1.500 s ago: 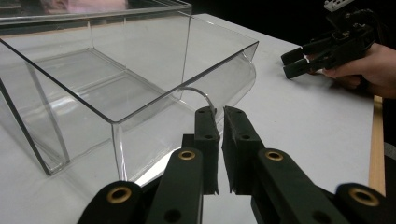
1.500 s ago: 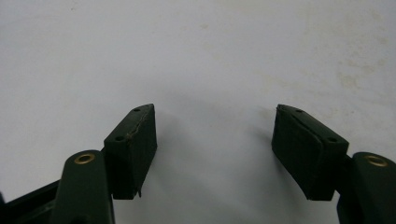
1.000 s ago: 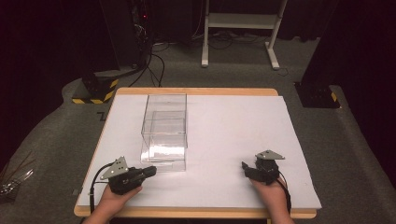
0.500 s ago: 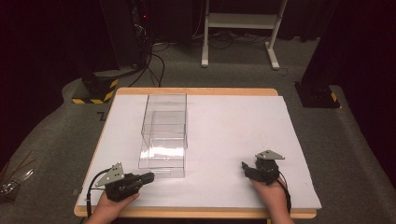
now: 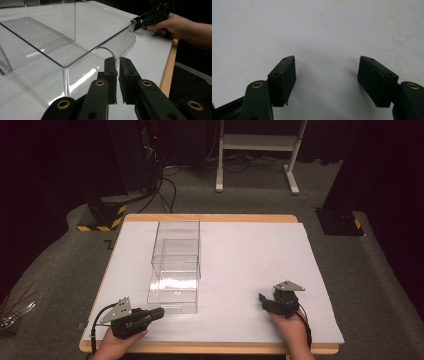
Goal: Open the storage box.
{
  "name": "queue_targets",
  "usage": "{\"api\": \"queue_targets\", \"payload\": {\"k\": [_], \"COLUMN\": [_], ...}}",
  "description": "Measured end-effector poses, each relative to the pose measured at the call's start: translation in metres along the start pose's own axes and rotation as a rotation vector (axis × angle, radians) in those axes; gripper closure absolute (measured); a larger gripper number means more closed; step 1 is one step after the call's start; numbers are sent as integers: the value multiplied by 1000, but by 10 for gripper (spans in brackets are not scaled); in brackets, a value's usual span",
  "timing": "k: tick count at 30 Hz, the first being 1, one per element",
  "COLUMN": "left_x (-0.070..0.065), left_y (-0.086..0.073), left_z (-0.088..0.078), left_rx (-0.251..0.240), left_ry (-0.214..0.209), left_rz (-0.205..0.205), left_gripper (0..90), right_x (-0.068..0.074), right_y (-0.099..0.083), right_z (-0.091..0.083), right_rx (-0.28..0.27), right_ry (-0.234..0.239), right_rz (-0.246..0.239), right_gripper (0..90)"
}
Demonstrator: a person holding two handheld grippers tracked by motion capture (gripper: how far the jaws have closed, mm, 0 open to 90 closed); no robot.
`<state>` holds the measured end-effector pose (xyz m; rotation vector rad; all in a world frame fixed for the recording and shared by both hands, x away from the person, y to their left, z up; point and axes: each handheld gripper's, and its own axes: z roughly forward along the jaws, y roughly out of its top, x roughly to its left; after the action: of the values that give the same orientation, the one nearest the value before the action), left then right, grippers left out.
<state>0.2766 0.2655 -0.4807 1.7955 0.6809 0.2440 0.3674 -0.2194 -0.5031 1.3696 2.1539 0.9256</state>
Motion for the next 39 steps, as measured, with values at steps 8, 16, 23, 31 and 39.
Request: {"api": "queue_targets", "payload": {"k": [8,16,23,31,39], "left_x": [1,-1,-4,-8,-5], "left_y": [5,14,22,30,35], "left_z": [-10,-19,-18,-16,-23], "left_rx": [-34,-88,-121,-141,-179], "left_ry": [16,22,12,17,83], "left_rz": [-3,7,8,28,42], "left_gripper": [786,785,781,747,640], "right_x": [0,0,0,0,0], "right_y": [0,0,0,0,0], "right_z": [0,0,0,0,0], "right_rx": [0,2,2,2,1], "right_ry": [0,0,0,0,0], "right_rz": [0,0,0,0,0], "right_gripper": [311,311,311,311,311]}}
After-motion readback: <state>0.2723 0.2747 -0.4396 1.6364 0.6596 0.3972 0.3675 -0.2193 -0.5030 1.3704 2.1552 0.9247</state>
